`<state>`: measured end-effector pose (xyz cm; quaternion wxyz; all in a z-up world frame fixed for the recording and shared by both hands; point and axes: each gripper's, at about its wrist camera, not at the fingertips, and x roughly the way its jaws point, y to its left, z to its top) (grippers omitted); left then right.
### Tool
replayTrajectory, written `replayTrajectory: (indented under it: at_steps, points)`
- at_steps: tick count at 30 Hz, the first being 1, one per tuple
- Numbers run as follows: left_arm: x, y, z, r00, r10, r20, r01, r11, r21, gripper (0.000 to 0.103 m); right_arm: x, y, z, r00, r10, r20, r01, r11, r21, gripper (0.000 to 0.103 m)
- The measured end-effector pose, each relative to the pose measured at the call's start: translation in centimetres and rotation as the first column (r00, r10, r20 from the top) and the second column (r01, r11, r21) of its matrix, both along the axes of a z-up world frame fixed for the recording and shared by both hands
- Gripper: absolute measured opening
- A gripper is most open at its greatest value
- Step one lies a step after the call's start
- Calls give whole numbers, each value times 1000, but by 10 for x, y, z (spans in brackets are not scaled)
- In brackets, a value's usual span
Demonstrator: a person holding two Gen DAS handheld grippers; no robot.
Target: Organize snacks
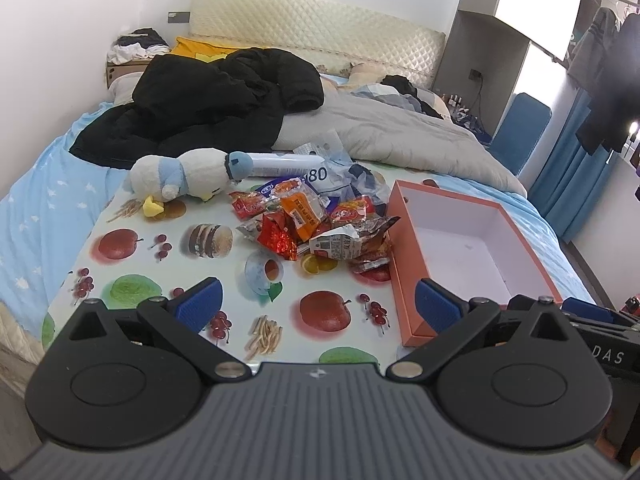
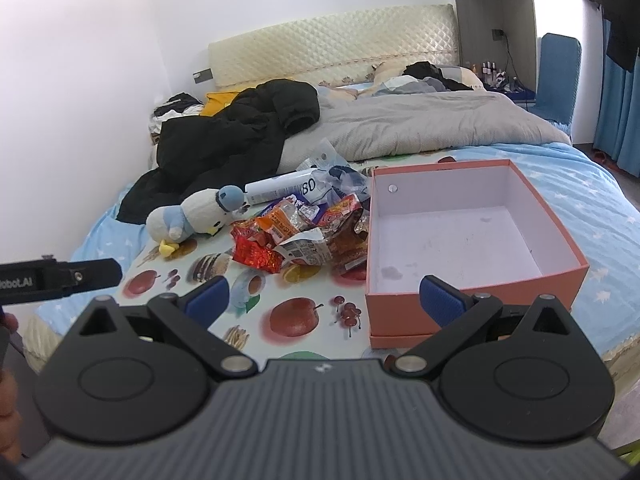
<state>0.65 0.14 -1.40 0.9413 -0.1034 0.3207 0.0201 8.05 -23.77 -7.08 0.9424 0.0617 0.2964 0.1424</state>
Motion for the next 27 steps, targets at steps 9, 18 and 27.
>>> replayTrajectory:
  at_steps: [9,18,27]
  points:
    - [0,0,-1,1000,-3,-1,3,1000,-3,103,2,-2,0,1000,-2,-2,2,1000,-4,103]
    - [0,1,-4,1000,-9,0,9,1000,-6,103,3,-4,1,1000,-17,-3,17,1000,3,103]
    - [0,-2,-4,1000,-20,0,20,1000,-1,103,-1,-4,3,1000,-1,-1,1,999,35,103]
